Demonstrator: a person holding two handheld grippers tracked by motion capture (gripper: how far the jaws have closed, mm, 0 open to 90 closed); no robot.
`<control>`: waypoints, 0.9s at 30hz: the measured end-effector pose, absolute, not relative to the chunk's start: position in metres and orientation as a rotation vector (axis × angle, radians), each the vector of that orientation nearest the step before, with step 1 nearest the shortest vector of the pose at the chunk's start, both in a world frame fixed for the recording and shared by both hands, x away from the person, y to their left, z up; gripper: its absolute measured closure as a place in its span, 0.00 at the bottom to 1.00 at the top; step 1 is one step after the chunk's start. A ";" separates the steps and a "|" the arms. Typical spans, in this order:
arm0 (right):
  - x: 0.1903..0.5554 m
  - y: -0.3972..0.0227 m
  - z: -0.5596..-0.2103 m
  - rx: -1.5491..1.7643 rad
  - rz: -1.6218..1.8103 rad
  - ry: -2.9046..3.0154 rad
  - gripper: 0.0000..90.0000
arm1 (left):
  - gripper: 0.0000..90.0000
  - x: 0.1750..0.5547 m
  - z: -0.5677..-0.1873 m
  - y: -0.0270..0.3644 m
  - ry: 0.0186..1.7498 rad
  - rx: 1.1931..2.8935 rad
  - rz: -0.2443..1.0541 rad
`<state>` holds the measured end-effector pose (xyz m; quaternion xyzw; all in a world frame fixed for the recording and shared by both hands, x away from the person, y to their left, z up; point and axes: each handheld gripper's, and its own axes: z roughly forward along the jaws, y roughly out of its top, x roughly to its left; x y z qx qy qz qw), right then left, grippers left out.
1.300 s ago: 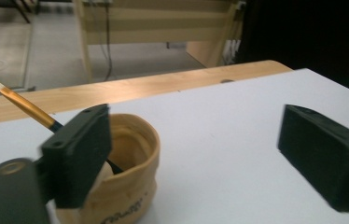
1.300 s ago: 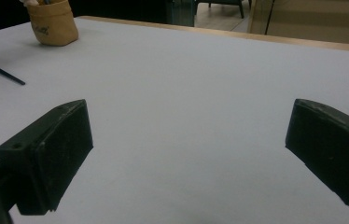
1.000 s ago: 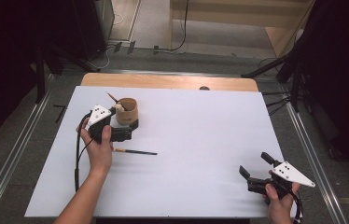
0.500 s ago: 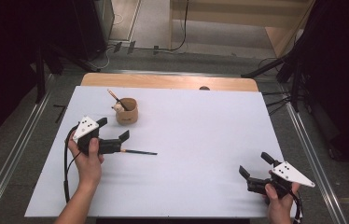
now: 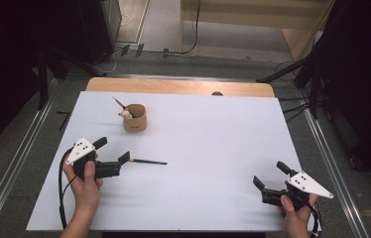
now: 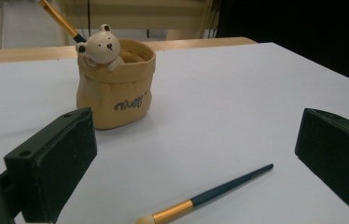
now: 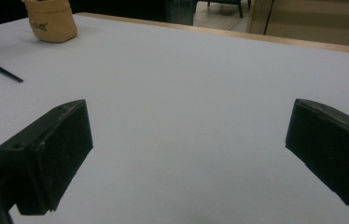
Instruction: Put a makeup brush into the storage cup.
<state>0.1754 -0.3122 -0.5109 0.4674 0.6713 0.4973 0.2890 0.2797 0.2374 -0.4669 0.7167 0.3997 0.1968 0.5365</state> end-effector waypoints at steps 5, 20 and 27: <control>0.175 -0.311 -0.510 1.239 1.322 1.794 0.01 | 0.00 0.272 -0.473 0.253 0.984 1.692 0.469; 0.175 -0.311 -0.508 1.236 1.307 1.786 0.01 | 0.00 0.251 -0.480 0.293 1.028 1.665 0.471; 0.174 -0.313 -0.509 1.245 1.303 1.786 0.01 | 0.00 0.241 -0.482 0.306 1.037 1.677 0.478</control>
